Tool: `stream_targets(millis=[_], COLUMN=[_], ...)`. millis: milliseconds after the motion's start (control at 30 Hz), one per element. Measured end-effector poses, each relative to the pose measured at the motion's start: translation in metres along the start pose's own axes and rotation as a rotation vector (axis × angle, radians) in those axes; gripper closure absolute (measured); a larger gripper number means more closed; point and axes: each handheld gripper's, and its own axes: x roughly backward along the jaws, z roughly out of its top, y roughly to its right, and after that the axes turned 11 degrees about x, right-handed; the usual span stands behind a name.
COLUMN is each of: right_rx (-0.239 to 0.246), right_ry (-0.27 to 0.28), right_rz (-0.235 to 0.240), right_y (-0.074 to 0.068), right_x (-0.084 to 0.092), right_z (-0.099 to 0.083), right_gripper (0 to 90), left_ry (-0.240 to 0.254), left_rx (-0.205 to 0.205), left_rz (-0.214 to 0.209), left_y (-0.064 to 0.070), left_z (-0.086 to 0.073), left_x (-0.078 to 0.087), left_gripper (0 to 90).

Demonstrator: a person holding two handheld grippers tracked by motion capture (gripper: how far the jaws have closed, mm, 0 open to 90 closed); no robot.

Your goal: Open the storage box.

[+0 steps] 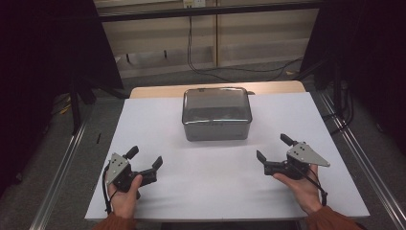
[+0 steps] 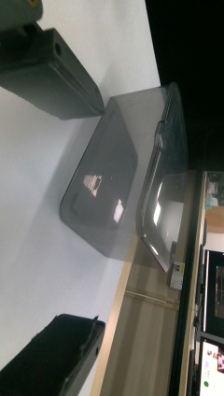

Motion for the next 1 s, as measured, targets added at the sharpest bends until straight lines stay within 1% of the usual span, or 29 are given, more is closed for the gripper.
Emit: stream_targets(millis=[67,200,233,267,333,367,433,600,667,700,733,800,867,900,933,967,1000], right_rx=[0.001,-0.003,0.001,-0.001,0.004,0.004,0.011,0.013,0.012,0.013,0.018,0.029,0.053,0.053,0.080,0.067,0.063], right_ry=[0.001,0.004,0.008,0.010,0.010,0.013,0.011,0.012,0.012,0.012,0.014,0.017,0.017,0.017,0.014,0.022,0.015], right_rz=[0.006,0.018,0.020,0.023,0.024,0.031,0.031,0.033,0.038,0.044,0.044,0.046,0.044,0.044,0.040,0.047,0.051], right_y=[-0.001,-0.003,-0.004,-0.004,-0.004,-0.005,-0.006,-0.007,-0.008,-0.008,-0.009,-0.009,-0.009,-0.009,-0.008,-0.007,-0.007], right_x=[-0.003,-0.008,-0.011,-0.013,-0.014,-0.018,-0.021,-0.031,-0.035,-0.037,-0.039,-0.042,-0.045,-0.045,-0.048,-0.050,-0.051], right_z=[0.001,0.003,0.005,0.006,0.007,0.009,0.010,0.015,0.017,0.018,0.020,0.023,0.027,0.027,0.033,0.035,0.037], right_gripper=[1.0,1.0,1.0,1.0,1.0,0.9,0.8,0.6,0.7,0.8,0.8,0.9,1.7,1.7,1.7,1.9,1.6], left_ry=[0.001,-0.005,-0.002,0.002,0.006,0.021,0.027,0.017,0.012,0.007,0.011,0.009,0.005,0.001,0.001,0.001,-0.002], left_rx=[0.002,-0.003,-0.006,-0.023,-0.030,-0.040,-0.042,-0.036,-0.041,-0.050,-0.043,-0.045,-0.046,-0.044,-0.043,-0.043,-0.041], left_rz=[-0.006,-0.004,0.000,0.006,0.010,0.007,0.013,0.017,0.021,0.024,0.024,0.027,0.030,0.034,0.045,0.045,0.043], left_y=[0.000,0.000,0.001,0.001,0.001,0.001,0.002,0.001,0.001,0.000,0.000,0.000,-0.001,-0.001,-0.003,-0.003,-0.003], left_z=[0.000,0.000,0.000,-0.001,-0.001,-0.001,0.000,-0.001,-0.001,-0.001,-0.001,-0.001,-0.001,-0.001,-0.001,-0.001,-0.001], left_x=[0.000,-0.001,0.000,0.000,0.000,0.000,0.000,-0.001,-0.001,-0.001,-0.001,-0.001,-0.001,-0.001,0.000,0.000,0.000], left_gripper=[2.0,2.1,2.2,2.7,2.7,2.7,2.7,2.7,2.7,2.7,2.7,2.7,2.7,2.7,2.7,2.7,2.7])
